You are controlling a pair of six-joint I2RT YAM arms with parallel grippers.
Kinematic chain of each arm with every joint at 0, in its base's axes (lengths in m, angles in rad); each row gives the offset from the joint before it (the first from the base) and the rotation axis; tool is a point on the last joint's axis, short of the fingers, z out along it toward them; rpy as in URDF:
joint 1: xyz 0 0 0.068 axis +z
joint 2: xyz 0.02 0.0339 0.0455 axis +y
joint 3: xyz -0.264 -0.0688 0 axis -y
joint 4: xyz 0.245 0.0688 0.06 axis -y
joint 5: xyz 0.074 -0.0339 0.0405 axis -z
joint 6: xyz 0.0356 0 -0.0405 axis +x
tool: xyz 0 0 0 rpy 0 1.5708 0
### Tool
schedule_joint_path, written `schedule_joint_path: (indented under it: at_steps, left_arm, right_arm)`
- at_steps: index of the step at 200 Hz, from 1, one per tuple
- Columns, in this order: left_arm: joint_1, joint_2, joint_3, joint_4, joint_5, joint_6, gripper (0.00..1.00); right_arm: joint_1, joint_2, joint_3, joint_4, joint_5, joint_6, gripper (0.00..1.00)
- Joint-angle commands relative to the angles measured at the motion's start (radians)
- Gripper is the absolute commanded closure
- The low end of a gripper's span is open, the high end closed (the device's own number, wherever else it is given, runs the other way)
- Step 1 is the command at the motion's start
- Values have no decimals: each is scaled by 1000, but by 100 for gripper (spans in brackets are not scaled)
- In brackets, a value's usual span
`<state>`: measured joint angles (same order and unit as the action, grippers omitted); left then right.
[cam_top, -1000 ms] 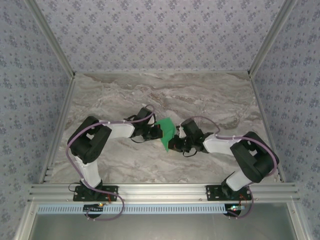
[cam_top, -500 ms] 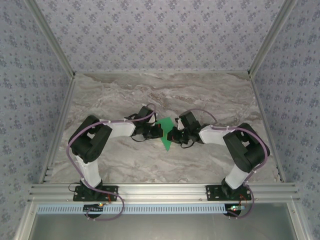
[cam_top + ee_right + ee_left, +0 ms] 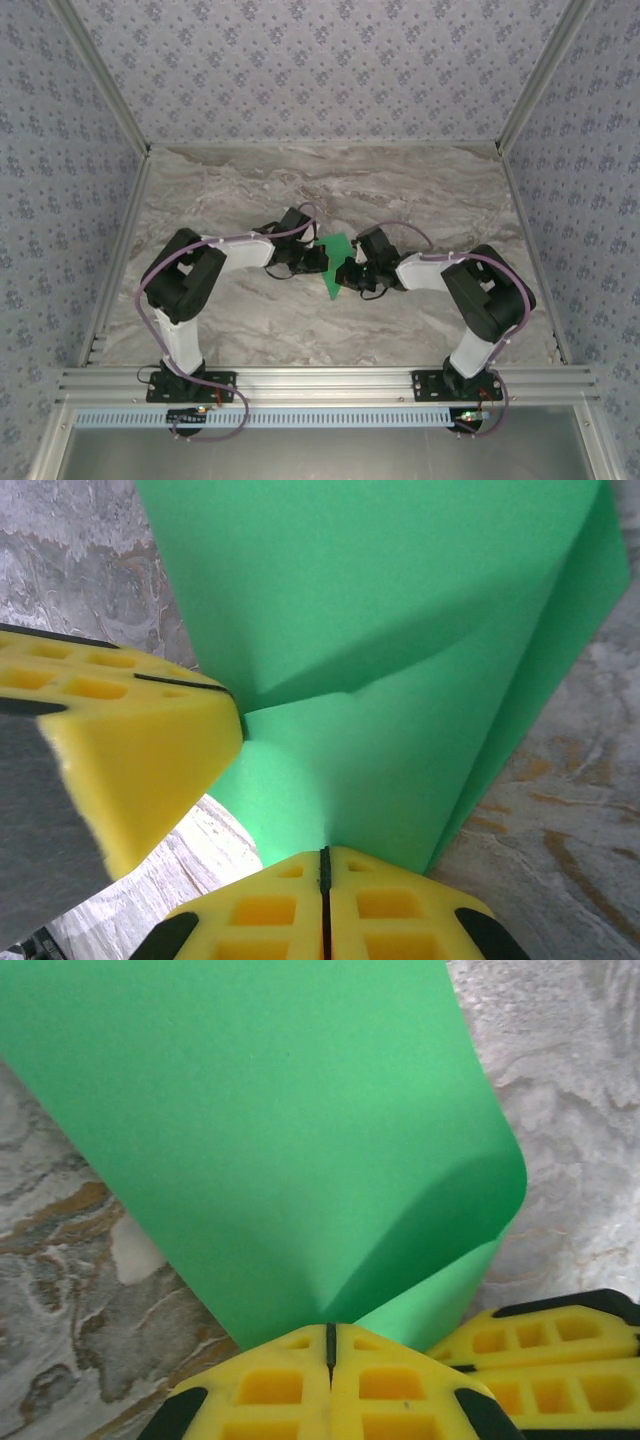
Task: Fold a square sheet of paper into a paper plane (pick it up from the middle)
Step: Third fold the triangle at the center of the table.
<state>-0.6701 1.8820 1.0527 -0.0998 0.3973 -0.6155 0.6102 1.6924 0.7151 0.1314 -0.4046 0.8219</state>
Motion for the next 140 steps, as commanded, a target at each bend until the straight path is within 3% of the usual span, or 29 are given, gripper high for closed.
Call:
schedule_joint_path:
  at_steps: [1,38,62,98,140]
  left_arm:
    - [1,5,38,-44,-71,27,88]
    - [6,-83,6,-49,-153,-6,59]
    - [3,-165,-51,-23,-175,-50,52]
    - [-18,-277,-221,89,-157,-166,56]
    - [-91,-378,-360,258,-77,-308,73]
  right_arm:
    - [13,21,-37,-33,48,38,90]
    - [14,9,-52,-21,70,65,90]
    - [17,3,-71,7,80,105,90]
    - [50,-7,-111,105,75,231,90]
    - [50,-81,-103,100,76,244,90]
